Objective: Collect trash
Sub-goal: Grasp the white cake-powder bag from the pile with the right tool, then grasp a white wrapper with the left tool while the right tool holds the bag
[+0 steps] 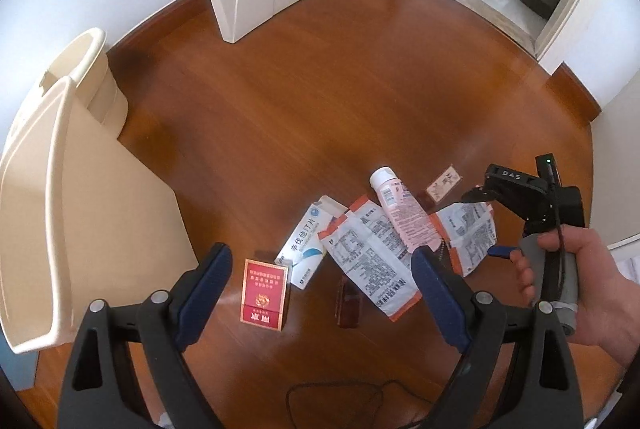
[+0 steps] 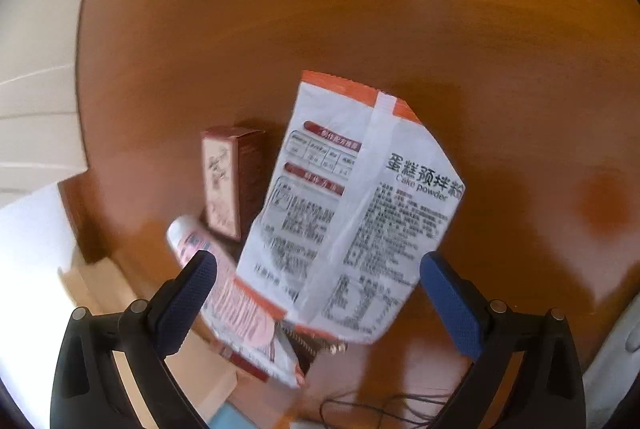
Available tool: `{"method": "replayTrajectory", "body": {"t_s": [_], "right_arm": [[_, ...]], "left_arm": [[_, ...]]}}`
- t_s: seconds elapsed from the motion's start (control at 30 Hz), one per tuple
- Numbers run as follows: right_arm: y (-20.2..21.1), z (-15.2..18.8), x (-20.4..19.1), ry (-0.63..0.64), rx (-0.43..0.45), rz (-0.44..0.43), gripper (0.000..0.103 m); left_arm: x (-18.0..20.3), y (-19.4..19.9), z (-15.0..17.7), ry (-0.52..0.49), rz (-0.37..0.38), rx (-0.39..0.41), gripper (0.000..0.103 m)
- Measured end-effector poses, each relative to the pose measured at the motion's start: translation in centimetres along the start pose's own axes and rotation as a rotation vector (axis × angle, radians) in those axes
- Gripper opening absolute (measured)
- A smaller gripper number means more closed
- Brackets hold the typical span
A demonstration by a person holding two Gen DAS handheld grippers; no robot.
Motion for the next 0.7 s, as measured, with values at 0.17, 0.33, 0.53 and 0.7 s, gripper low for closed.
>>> {"method": "replayTrajectory", "body": {"t_s": [0.17, 0.33, 0.53, 0.7], "right_arm": [[-1.7, -0.2, 0.1, 0.01, 0.023, 0.097, 0.099], [-1.6, 0.6, -0.4, 0.074, 0.029, 0.091, 0.036], [2.0, 0.8, -1.0, 0.125, 0.096, -0.018, 0.02], [4.8, 1.2, -1.0, 0.191, 0.116, -0.069, 0.02]], "left_arm": [[-0.1, -2.3, 0.0, 0.054, 0.013, -0.036, 0.091], [-0.5, -6.6, 2.0, 0.173, 0.03, -0.139, 0.091], [1.9, -9.8, 5.0, 0.186, 0.066, -0.205, 0.091], [4.0, -12.5, 6.1, 0.247, 0.127, -0.261, 0.091]]}}
Point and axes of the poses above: each gripper's, at about its wrist camera, not at the fingertips, and y roughly against the way its jaws point, x to its right, z to its underside, the point moved 10 cm from there along -y, roughly the way its jaws point, and after that the axes turned 7 degrees about -z, right-handed, at the moved point
